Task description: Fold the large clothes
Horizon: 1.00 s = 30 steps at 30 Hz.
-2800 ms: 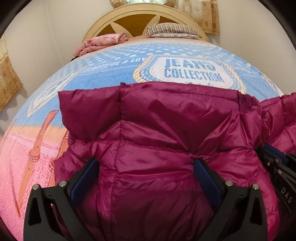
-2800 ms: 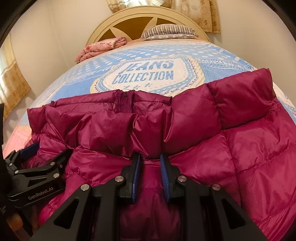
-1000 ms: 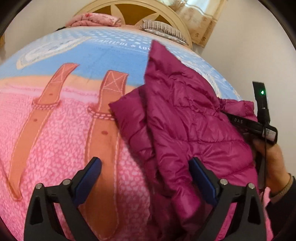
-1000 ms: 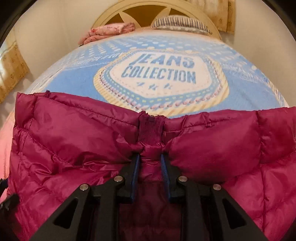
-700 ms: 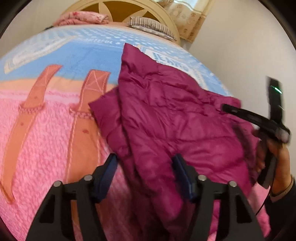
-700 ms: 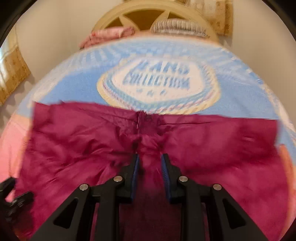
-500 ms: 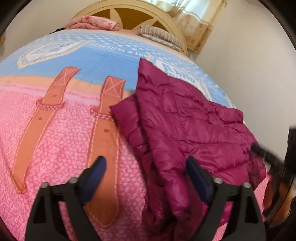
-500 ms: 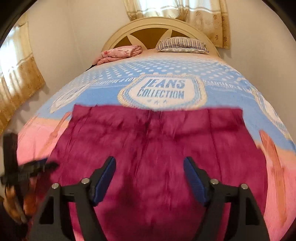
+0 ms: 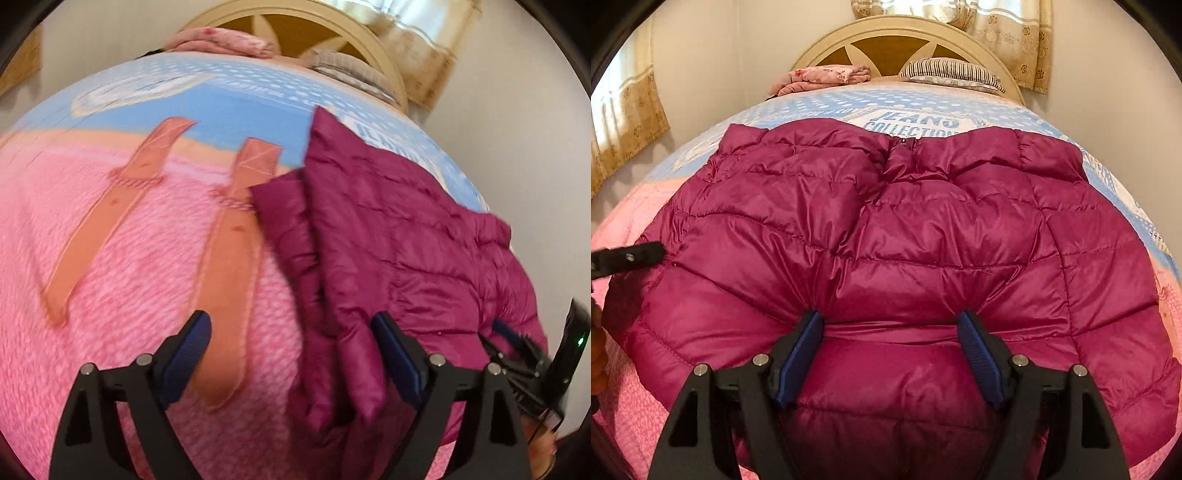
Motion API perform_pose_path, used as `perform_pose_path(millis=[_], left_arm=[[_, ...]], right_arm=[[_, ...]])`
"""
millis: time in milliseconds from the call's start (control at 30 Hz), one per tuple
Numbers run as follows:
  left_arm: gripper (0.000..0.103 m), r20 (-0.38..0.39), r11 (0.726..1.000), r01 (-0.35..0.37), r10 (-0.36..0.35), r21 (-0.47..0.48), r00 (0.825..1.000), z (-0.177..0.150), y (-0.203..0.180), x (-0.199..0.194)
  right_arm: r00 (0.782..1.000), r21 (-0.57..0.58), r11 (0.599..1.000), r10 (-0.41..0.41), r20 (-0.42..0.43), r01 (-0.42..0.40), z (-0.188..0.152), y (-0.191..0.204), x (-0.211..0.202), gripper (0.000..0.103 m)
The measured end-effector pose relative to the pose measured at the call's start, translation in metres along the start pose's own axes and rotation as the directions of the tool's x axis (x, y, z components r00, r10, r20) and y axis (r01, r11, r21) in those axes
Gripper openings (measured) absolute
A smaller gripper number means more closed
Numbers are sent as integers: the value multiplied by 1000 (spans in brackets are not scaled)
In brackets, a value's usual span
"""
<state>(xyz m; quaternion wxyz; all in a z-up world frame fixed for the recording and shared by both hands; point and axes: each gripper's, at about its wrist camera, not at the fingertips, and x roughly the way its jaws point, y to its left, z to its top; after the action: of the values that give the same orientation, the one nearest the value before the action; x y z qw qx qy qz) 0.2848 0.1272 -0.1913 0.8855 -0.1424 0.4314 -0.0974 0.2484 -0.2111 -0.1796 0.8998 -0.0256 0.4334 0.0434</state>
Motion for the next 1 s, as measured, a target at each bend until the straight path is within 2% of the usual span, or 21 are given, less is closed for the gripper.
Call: perform_pose_path(millis=[100,200,233,267,300,333,367,467,567,600,633,800,900,1000], left_arm=[[103,-37,998,58,-57,5,998,0,-2,15],[103,-39,997,72,-71,29,997,2,-15,20],[99,-50,991,127,-125,33,991,2,-20,20],[80,-65,986,165,-163,36,985,0,-25,20],[71,-74,985,165,-161,54,984,-3,-30,20],[53,-79,984,164,-158,72,984,-5,-36,20],[29,-89,972,216,-208,90,974,-8,-42,18],[13,-61,967,244,-240,68,969,-5,-43,8],[11,6,955,295,-296,31,955,4,-43,-18],[11,29,944,330,-330,28,943,11,-48,-31],[11,49,935,351,-353,47,934,16,-57,-44],[10,99,918,328,-357,224,929,20,-112,-104],[10,107,900,278,-330,335,938,14,-145,-124],[10,118,876,264,-335,403,935,11,-166,-134]], right_arm=[[1000,4,1000,6,5,-6,-1,2,-2,76],[1000,16,1000,21,12,-22,-1,-3,-1,76],[999,22,999,29,15,-29,-2,-4,-1,76],[999,25,999,32,17,-32,-1,-5,-1,76],[999,28,999,36,20,-37,-1,-5,-2,76],[999,33,999,42,23,-43,-1,-5,-3,76],[999,35,998,44,25,-45,-1,-6,-3,76],[997,49,997,63,33,-65,-2,-10,-4,76],[996,63,994,84,36,-86,-2,-12,-4,76],[996,58,995,80,35,-82,-2,-9,-5,76],[997,51,996,74,29,-76,-2,-5,-5,75],[987,0,988,156,27,-156,-8,43,-14,70],[963,15,963,267,48,-268,-13,57,-22,70],[927,91,924,366,76,-372,-17,36,-31,70]])
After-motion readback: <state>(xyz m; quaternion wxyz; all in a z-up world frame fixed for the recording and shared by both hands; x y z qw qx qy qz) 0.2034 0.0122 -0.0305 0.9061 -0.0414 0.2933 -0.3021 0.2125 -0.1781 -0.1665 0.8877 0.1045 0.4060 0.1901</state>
